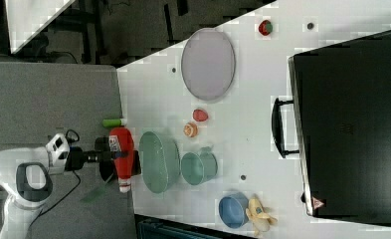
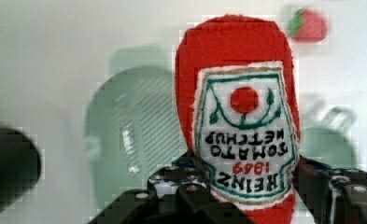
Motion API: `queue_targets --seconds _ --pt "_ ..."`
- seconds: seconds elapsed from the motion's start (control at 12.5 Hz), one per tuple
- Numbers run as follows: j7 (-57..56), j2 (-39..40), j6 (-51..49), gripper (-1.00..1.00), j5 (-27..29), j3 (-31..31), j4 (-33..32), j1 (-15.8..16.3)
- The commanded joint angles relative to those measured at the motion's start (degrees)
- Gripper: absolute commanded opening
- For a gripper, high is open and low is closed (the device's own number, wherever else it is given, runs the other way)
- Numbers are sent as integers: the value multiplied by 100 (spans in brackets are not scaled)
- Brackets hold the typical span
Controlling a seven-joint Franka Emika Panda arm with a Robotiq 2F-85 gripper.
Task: Pick ketchup from strainer and place it on the table
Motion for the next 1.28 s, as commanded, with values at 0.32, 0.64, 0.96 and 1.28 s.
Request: queue_targets --seconds 0.32,0.64,0.96,1.28 --pt "-2461 -443 -228 13 41 -1235 221 -701" --pt "-3297 -437 -227 13 41 -2146 167 -847" --pt "-3299 -422 -151 13 41 -2674 -367 -865" --pt "-3298 -267 750 13 40 -2756 -1178 -871"
